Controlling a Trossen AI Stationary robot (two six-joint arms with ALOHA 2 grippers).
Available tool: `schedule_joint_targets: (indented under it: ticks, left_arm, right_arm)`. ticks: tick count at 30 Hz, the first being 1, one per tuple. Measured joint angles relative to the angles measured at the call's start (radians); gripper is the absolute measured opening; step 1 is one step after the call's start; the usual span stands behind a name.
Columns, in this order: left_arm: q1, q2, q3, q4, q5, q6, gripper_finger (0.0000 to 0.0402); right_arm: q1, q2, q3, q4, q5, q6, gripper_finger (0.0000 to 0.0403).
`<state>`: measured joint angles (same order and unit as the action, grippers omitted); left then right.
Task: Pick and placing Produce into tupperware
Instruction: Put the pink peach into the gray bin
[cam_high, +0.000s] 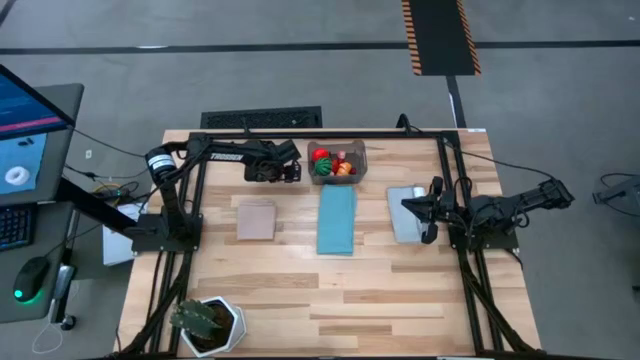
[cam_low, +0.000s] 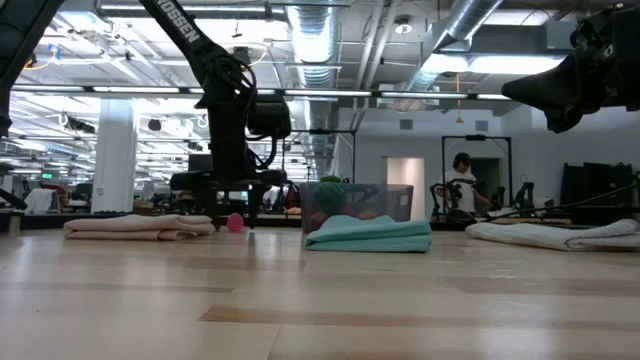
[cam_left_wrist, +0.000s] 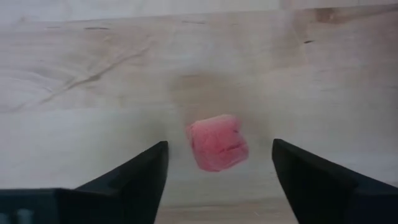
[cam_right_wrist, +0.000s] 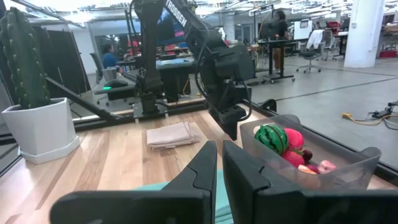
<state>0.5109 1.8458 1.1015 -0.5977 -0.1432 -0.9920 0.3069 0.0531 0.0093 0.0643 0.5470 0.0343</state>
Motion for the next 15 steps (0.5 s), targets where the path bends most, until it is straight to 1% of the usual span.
schedule_joint_targets:
  ticks: [6, 15]
  left_arm:
    - [-0.001, 0.000, 0.000, 0.012, -0.017, 0.005, 0.0202]
    - [-0.003, 0.000, 0.000, 0.014, -0.046, 0.012, 0.0077]
  right_arm:
    - [0.000, 0.000, 0.000, 0.000, 0.000, 0.000, 0.0049]
    - [0.000, 0.000, 0.000, 0.000, 0.000, 0.000, 0.0049]
